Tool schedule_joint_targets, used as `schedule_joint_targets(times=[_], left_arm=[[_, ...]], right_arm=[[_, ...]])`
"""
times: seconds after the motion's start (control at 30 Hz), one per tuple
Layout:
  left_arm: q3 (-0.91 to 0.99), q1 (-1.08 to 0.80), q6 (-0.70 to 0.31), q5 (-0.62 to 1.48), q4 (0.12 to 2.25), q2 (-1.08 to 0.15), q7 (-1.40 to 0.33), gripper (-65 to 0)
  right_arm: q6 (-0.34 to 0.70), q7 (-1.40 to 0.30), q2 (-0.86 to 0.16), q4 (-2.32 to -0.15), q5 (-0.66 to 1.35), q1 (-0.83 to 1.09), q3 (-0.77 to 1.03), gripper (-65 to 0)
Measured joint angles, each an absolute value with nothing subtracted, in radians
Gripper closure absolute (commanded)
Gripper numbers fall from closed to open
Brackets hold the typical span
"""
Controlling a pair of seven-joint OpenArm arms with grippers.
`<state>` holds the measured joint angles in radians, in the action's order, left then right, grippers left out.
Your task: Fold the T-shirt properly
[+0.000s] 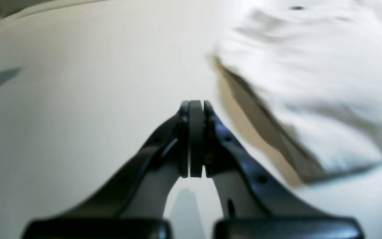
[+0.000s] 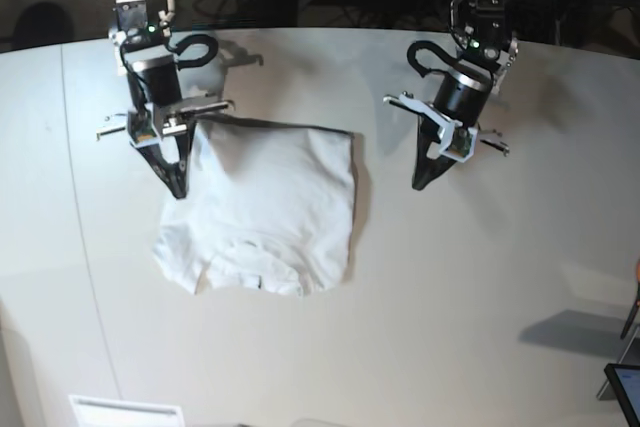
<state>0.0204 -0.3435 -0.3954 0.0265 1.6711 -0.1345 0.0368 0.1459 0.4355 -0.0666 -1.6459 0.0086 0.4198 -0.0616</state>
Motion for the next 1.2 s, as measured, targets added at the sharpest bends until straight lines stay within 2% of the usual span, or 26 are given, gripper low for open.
schedule_joint_targets(times=[0.07,0.17,0.43,0.57,0.7,0.83,0.93,1.2], left_arm=[[0.020,-0.386,-0.397,0.027,1.671,-0.150,0.101,0.0],[0.023,-0.438,-0.397,0.027,1.671,-0.164,0.183,0.0],[0.033,-0.605,-0.397,0.026,1.671,-0.177,0.464,0.0],[0.025,-0.657,-0.392,-0.023,1.671,-0.179,0.480,0.0],[0.030,-0.719,-0.401,-0.172,1.672,-0.172,0.500,0.0],[0.030,-0.780,-0.392,-0.156,1.671,-0.177,0.597,0.0],[0.021,-0.832,-0.395,-0.168,1.664,-0.175,0.608,0.0],[-0.103,-0.867,-0.393,-0.160,1.464,-0.175,0.612,0.0]], right_arm=[[0.158,0.553,-0.105,-1.617,0.004,0.466,-0.064,-1.9],[0.135,0.626,-0.128,-1.592,0.020,0.533,-0.052,-1.9],[0.142,0.663,-0.116,-1.590,0.009,0.676,0.014,-1.3],[0.142,0.792,-0.107,-1.590,0.009,0.745,0.007,-1.5],[0.139,0.798,-0.067,-1.621,0.013,0.860,0.006,-1.5],[0.139,0.797,-0.064,-1.619,0.012,0.926,0.004,-1.3],[0.138,0.796,-0.068,-1.606,0.018,0.982,0.004,-1.3],[0.111,0.801,-0.068,-1.393,0.014,1.059,-0.136,-1.2]])
